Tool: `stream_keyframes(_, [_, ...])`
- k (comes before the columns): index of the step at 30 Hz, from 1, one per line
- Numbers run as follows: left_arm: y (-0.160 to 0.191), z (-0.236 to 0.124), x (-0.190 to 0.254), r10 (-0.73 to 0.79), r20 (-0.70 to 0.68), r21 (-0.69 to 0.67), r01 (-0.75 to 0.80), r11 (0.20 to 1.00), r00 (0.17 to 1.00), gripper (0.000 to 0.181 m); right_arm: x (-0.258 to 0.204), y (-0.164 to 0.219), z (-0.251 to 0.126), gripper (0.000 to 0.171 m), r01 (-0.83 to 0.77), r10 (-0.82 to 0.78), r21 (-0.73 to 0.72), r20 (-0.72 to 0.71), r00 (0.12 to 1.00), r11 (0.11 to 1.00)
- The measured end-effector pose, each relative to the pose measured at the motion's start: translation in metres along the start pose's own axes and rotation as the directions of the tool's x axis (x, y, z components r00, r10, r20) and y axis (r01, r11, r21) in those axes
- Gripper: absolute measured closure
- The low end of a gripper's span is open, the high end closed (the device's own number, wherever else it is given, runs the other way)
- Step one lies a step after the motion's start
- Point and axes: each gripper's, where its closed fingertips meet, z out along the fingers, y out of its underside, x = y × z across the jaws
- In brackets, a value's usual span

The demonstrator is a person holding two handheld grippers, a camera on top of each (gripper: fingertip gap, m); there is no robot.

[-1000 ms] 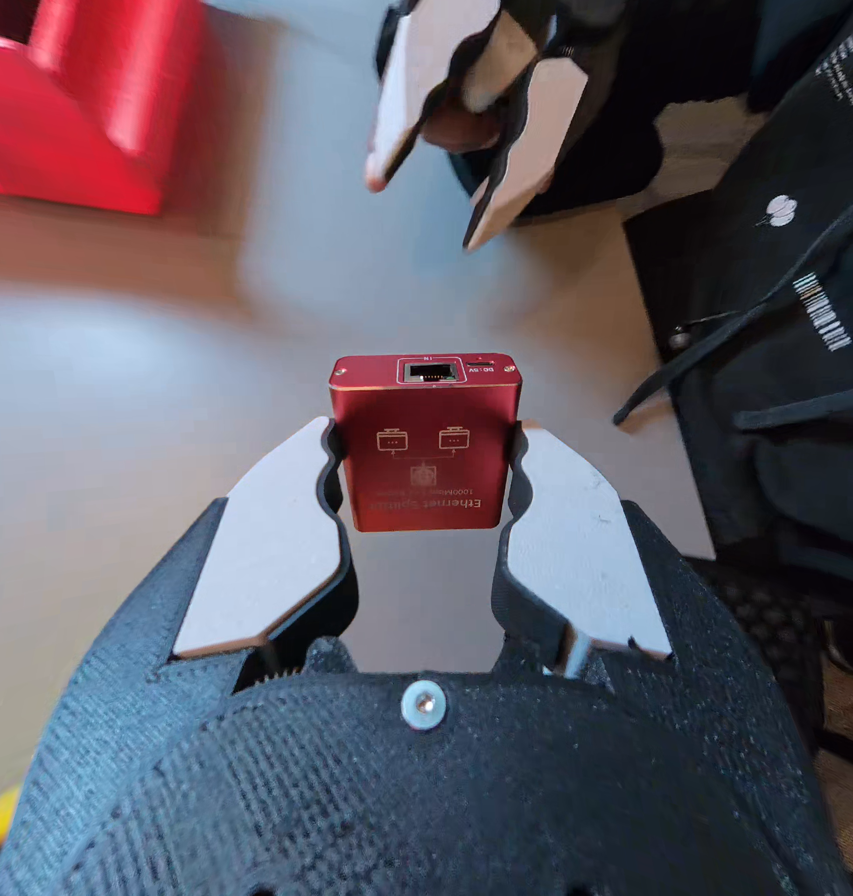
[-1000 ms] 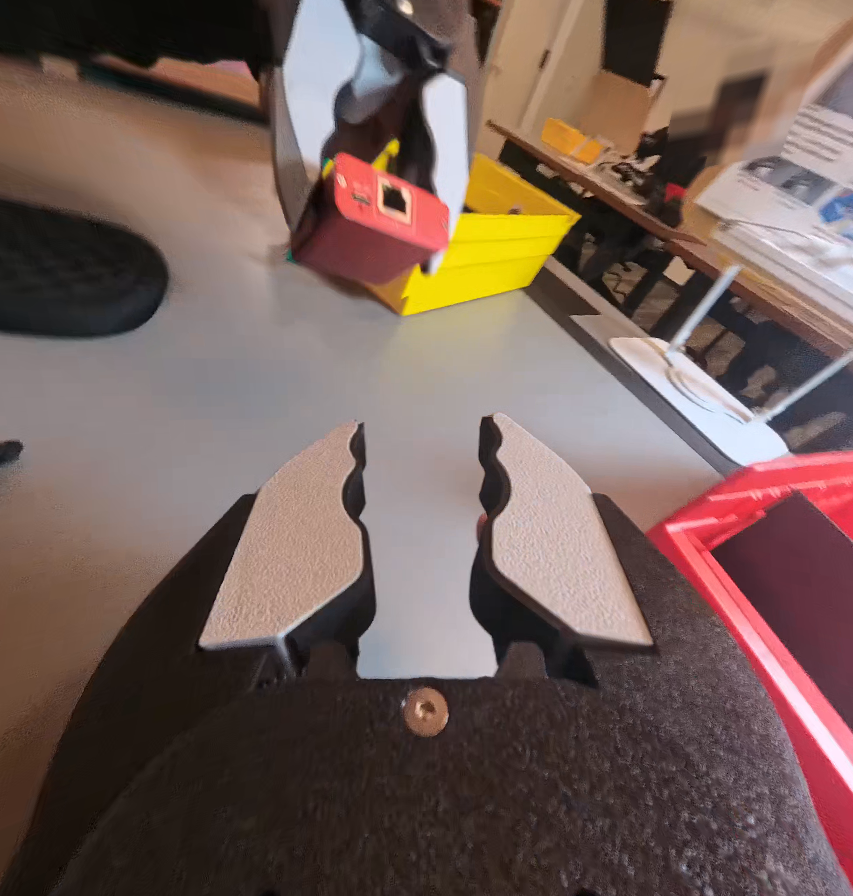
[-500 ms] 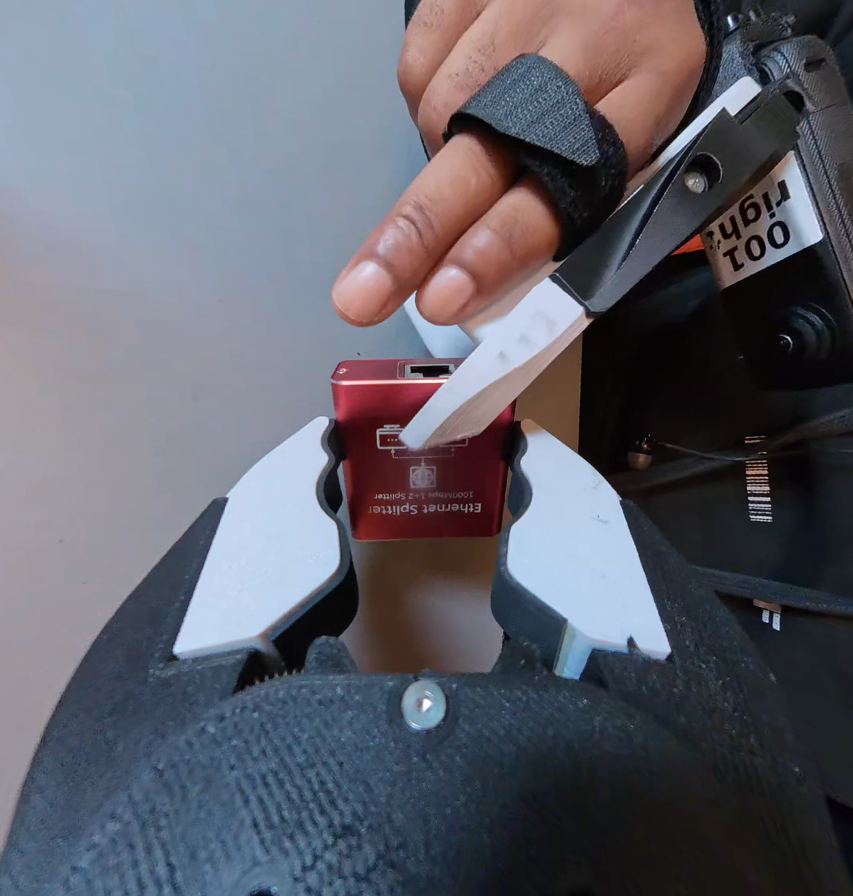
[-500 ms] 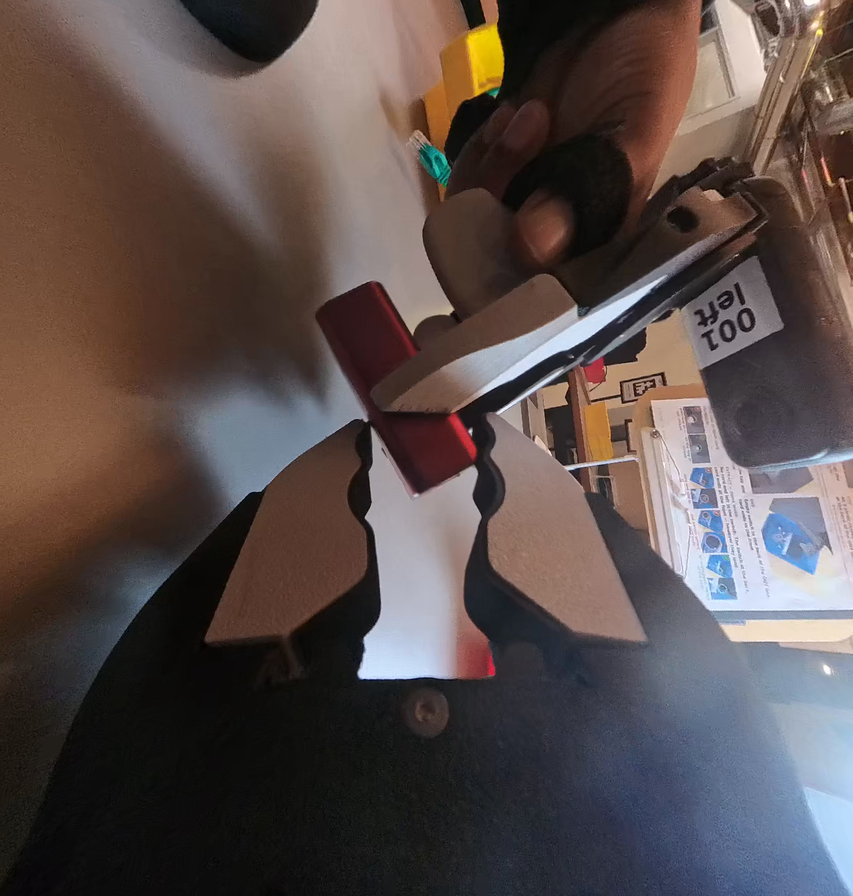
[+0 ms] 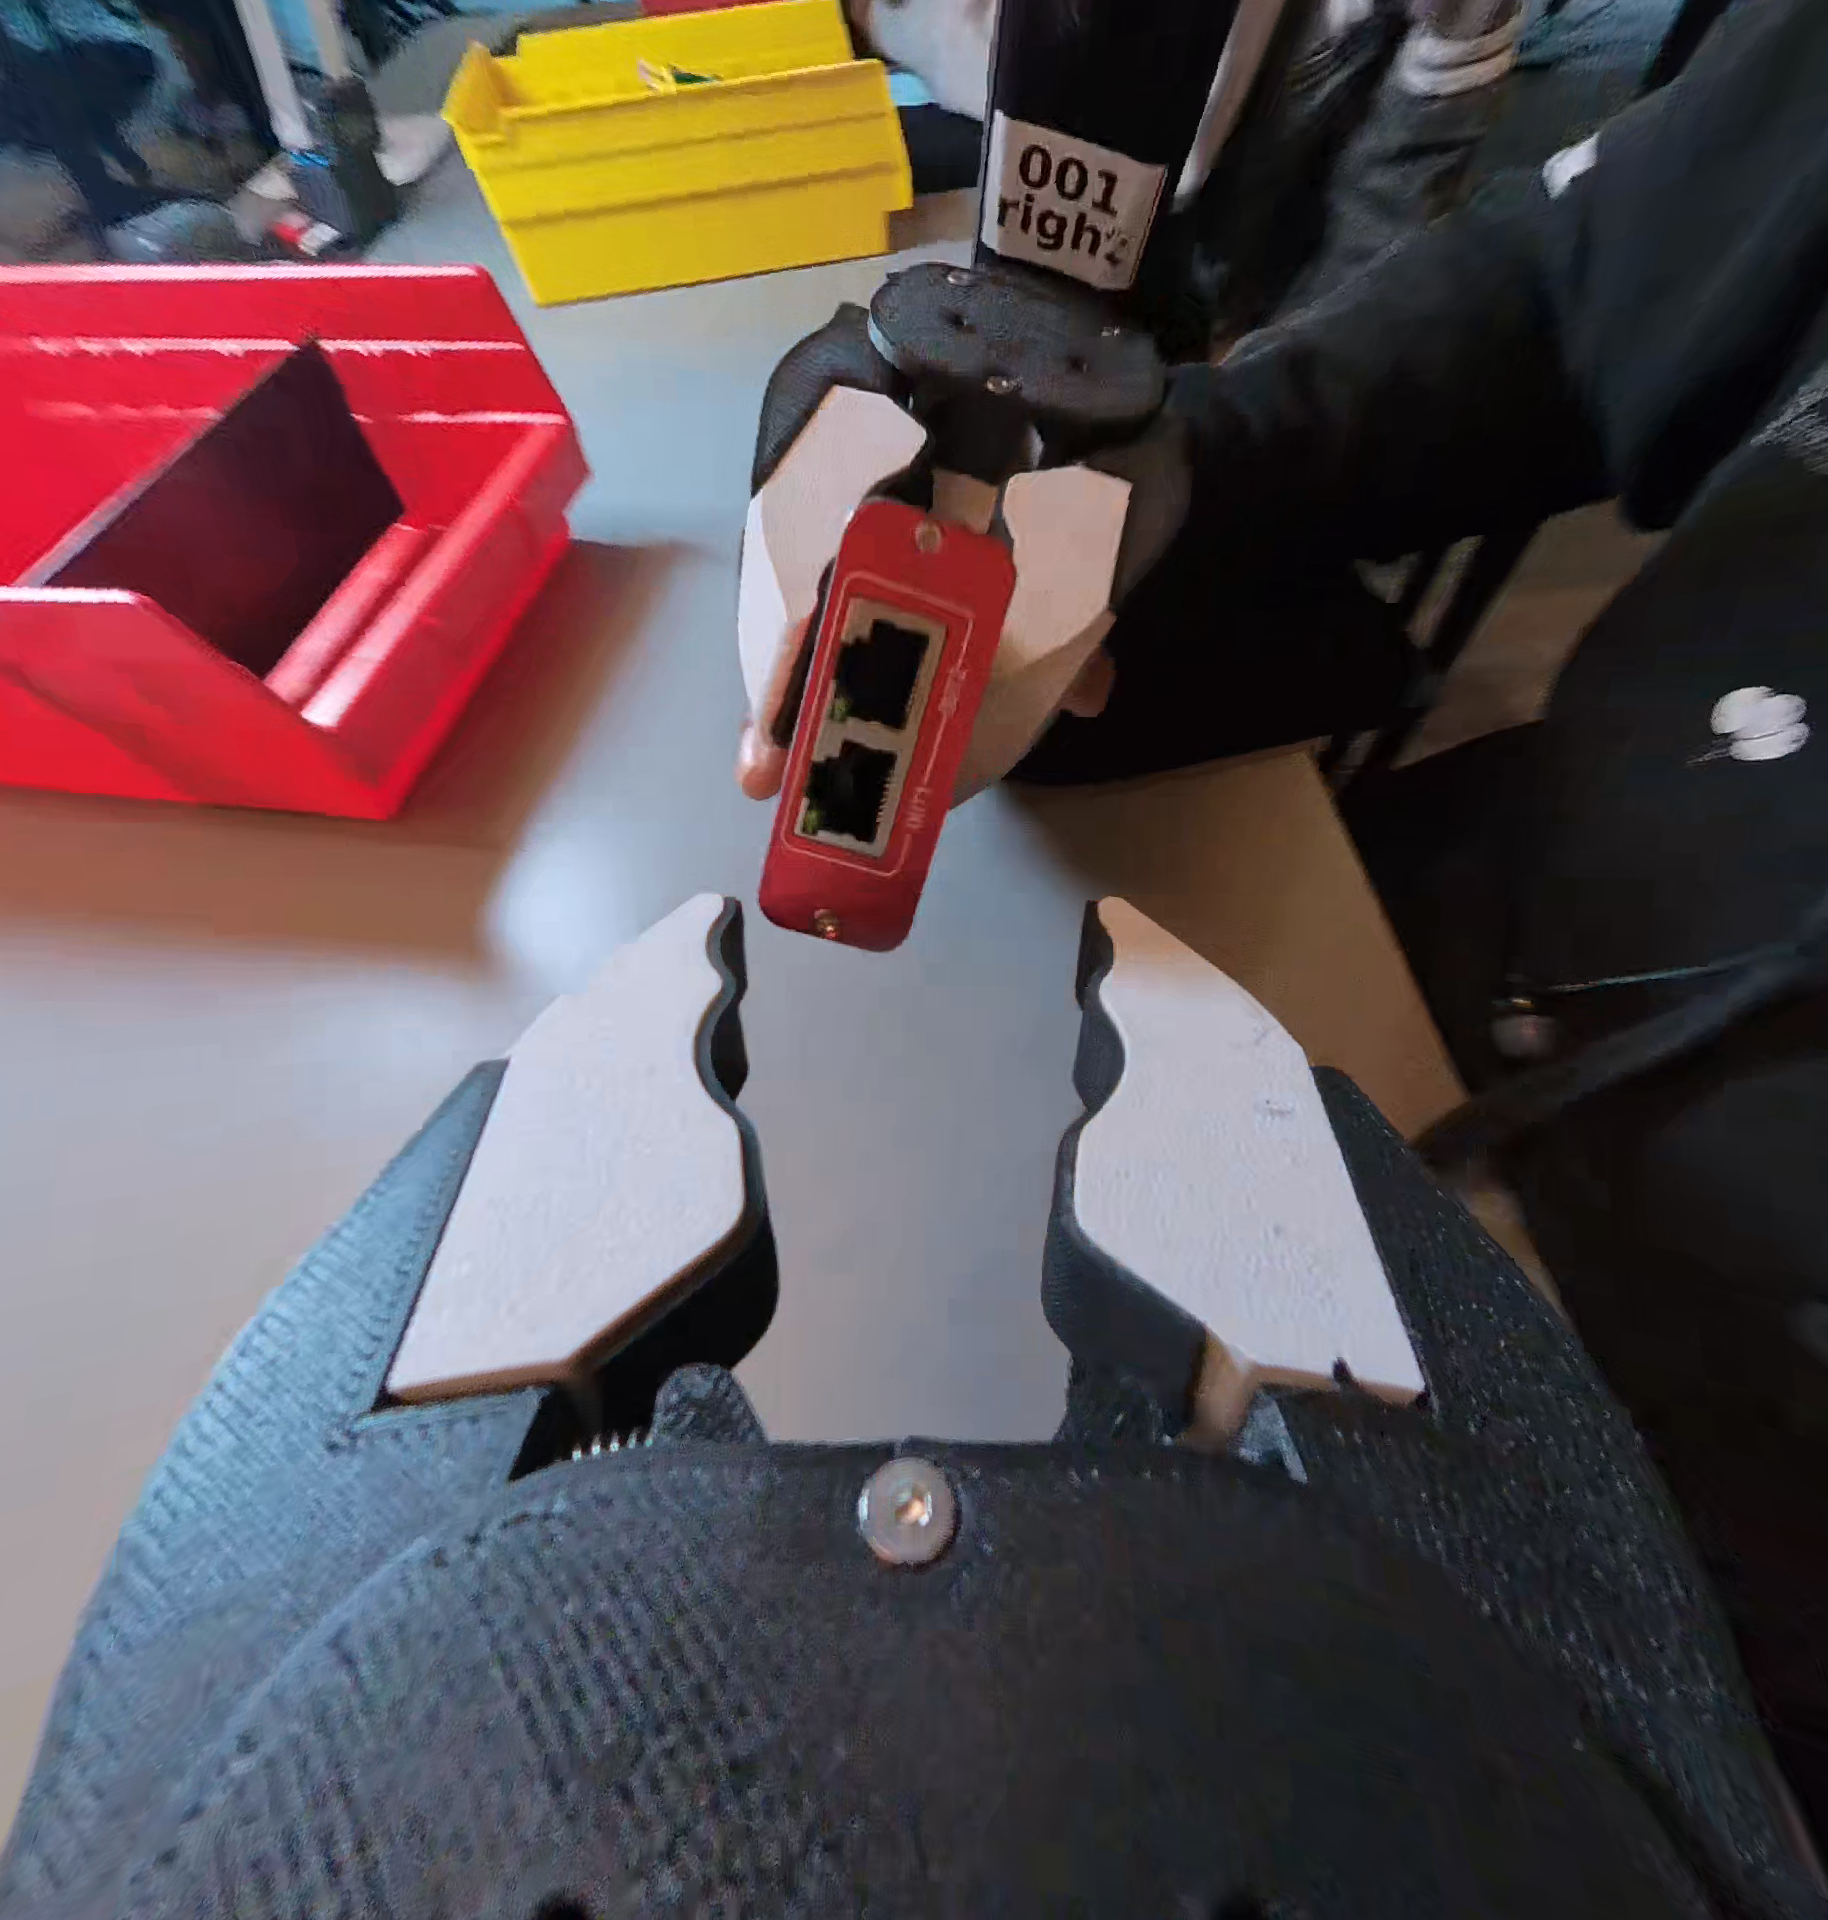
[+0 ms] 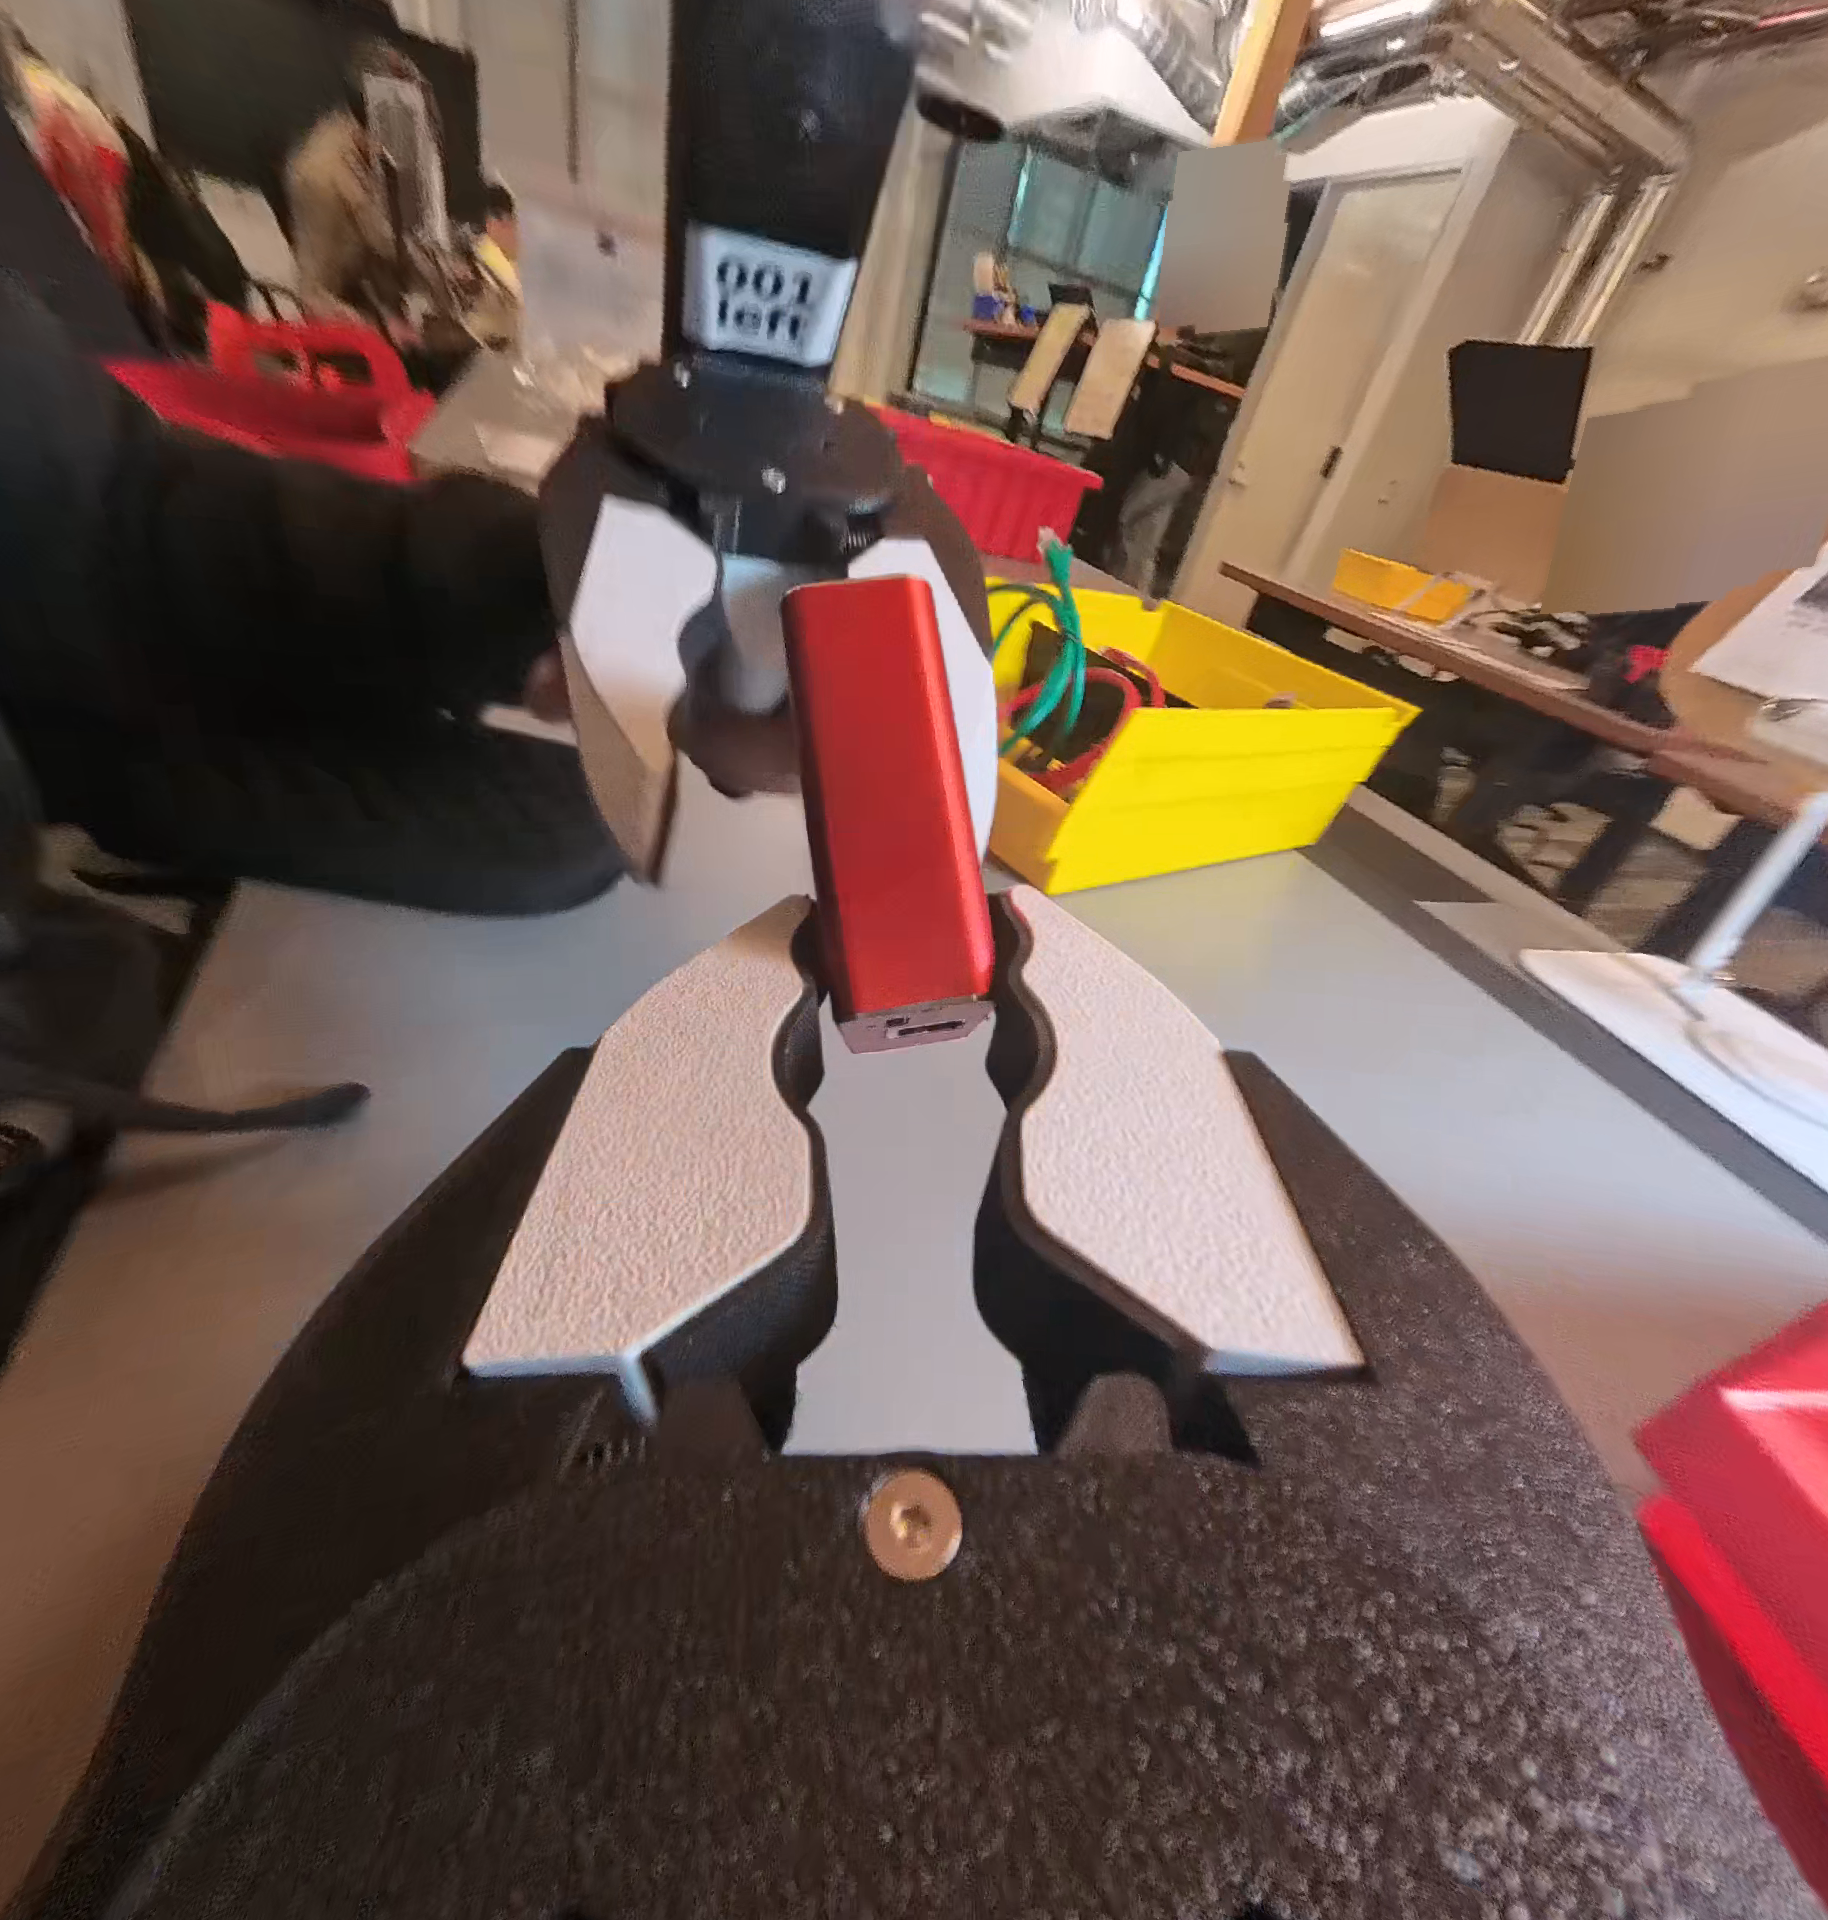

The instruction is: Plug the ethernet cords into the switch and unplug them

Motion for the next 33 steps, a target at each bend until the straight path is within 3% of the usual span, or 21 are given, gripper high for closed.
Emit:
stream_keyframes(4, [-0.001, 0.007, -0.006, 0.073, 0.096, 0.042, -0.078, 0.996, 0.993, 0.154, -0.010, 0.000, 0.005, 0.143, -0.062, 0.061, 0.010, 0.058, 0.996, 0.998])
stream_keyframes(7, [0.008, 0.007, -0.005, 0.118, 0.090, 0.023, -0.120, 0.992, 0.989, 0.154, -0.014, 0.010, 0.008, 0.143, -0.047, 0.050, -0.052, 0.068, 0.996, 0.998])
stream_keyframes(16, [0.026, 0.000, -0.019, 0.125, 0.098, 0.035, -0.129, 0.991, 0.987, 0.155, -0.006, 0.017, 0.028, 0.142, 0.253, -0.239, -0.267, 0.083, 0.967, 0.930])
stream_keyframes(23, [0.024, -0.011, -0.030, 0.044, 0.125, 0.086, -0.055, 0.995, 0.991, 0.154, 0.003, 0.014, 0.034, 0.144, 0.266, -0.263, -0.253, 0.046, 0.964, 0.930])
stream_keyframes(26, [0.005, -0.047, -0.057, -0.074, 0.225, 0.193, 0.030, 0.981, 0.972, 0.147, 0.023, 0.008, 0.023, 0.144, 0.245, -0.265, -0.243, -0.053, 0.963, 0.939])
stream_keyframes(29, [0.009, -0.109, -0.104, -0.347, 0.396, 0.308, 0.233, 0.922, 0.850, 0.144, 0.048, 0.007, 0.010, 0.144, 0.186, -0.227, -0.230, -0.166, 0.960, 0.955])
stream_keyframes(33, [0.060, -0.191, -0.147, -0.703, 0.531, 0.575, 0.408, 0.709, 0.473, 0.147, 0.058, 0.008, 0.002, 0.144, 0.148, -0.194, -0.217, -0.208, 0.959, 0.965])
